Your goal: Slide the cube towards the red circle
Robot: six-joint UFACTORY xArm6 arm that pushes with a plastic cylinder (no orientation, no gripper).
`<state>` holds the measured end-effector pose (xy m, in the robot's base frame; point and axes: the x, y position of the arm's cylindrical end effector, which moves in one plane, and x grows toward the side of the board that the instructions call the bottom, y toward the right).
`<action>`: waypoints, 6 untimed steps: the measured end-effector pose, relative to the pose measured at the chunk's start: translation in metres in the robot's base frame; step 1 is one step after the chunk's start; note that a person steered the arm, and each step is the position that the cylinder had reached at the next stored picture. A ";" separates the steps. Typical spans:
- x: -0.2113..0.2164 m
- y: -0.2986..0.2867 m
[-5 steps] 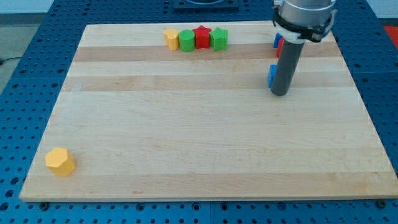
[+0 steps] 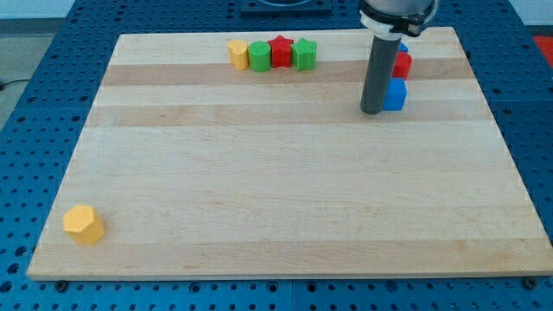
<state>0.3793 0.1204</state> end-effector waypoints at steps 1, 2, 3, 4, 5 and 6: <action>0.013 -0.022; 0.025 -0.016; 0.025 -0.011; 0.021 0.003; 0.012 0.003; 0.004 0.006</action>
